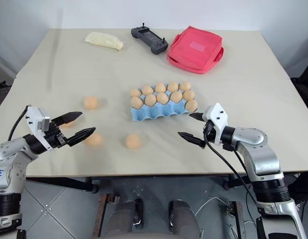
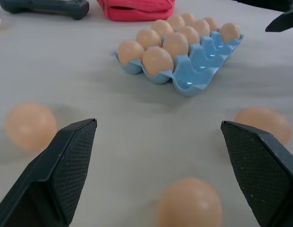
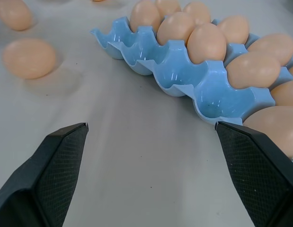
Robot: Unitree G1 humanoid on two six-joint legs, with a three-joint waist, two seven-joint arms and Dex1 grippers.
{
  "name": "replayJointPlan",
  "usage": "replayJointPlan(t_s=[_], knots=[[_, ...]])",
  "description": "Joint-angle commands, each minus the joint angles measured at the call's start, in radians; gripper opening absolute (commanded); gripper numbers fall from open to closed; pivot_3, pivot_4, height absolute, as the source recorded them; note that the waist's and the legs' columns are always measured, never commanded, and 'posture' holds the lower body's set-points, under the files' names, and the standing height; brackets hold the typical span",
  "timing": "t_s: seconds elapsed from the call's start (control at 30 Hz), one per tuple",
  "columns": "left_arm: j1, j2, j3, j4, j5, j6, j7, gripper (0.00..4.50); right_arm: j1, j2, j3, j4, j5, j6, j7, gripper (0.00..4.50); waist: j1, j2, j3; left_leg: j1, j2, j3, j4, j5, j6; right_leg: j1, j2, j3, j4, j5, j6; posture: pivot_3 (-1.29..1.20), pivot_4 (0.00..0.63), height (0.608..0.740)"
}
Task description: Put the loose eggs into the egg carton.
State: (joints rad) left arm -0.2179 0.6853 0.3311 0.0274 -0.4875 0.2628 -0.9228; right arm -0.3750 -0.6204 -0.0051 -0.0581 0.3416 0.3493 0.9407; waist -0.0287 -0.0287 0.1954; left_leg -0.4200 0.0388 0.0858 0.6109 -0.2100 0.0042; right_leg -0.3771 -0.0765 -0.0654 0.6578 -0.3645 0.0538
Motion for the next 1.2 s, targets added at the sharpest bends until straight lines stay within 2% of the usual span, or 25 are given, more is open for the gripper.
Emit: replayJointPlan(t_s=[0.03,0.4,0.53,0.73,0.87,0.93,1.2], knots=[[-0.016,0.003,-0.003,-0.002,0.003,-0.024,-0.001,4.48,-0.003,-0.010,-0.028,-0.031,0.005,-0.024,-0.007,4.50,0.000,0.000,0.000,0.000,0.000,0.000,0.000,0.000,0.000,0.000,0.000,0.000,0.000,0.000,0.000,0.00,0.150,0.740],[-0.042,0.032,0.009,-0.047,0.002,0.047,0.062,4.48,-0.036,0.004,-0.010,0.021,-0.007,-0.053,-0.007,4.50,0.000,0.000,0.000,0.000,0.000,0.001,0.000,0.000,0.000,0.000,0.000,0.000,0.000,0.000,0.000,0.00,0.150,0.740],[-0.036,0.039,0.053,-0.185,-0.003,0.173,0.222,4.48,-0.062,0.006,-0.021,0.042,0.014,-0.025,-0.001,4.50,0.000,0.000,0.000,0.000,0.000,0.001,0.000,0.000,0.000,0.000,0.000,0.000,0.000,0.000,0.000,0.00,0.150,0.740],[0.072,0.009,0.127,-0.498,-0.123,0.385,0.369,4.48,-0.082,-0.030,0.000,0.078,0.016,-0.043,0.100,4.50,-0.001,0.000,0.000,0.000,0.000,0.001,0.000,0.000,0.000,0.000,0.000,0.001,-0.001,0.000,0.000,0.00,0.150,0.740],[0.073,-0.084,0.107,-0.695,-0.165,0.538,0.601,4.48,-0.119,-0.024,0.003,0.129,0.072,-0.079,0.254,4.50,0.001,0.000,0.000,0.000,0.000,0.001,0.001,0.000,0.001,0.001,0.000,0.002,0.000,0.001,0.002,0.00,0.150,0.740],[0.072,-0.130,0.058,-0.776,-0.175,0.623,0.697,4.48,-0.133,-0.036,0.016,0.158,0.074,-0.104,0.332,4.50,0.002,0.000,0.000,0.001,0.000,0.001,0.002,0.000,0.002,0.001,0.000,0.002,0.001,0.001,0.002,0.00,0.150,0.740],[0.048,-0.276,-0.104,-0.896,-0.149,0.899,0.961,4.48,-0.211,-0.037,0.022,0.295,0.061,-0.172,0.457,4.50,0.002,0.000,0.000,0.003,-0.002,0.003,0.003,0.001,0.003,0.003,0.000,0.004,0.001,0.002,0.004,0.00,0.150,0.740]])
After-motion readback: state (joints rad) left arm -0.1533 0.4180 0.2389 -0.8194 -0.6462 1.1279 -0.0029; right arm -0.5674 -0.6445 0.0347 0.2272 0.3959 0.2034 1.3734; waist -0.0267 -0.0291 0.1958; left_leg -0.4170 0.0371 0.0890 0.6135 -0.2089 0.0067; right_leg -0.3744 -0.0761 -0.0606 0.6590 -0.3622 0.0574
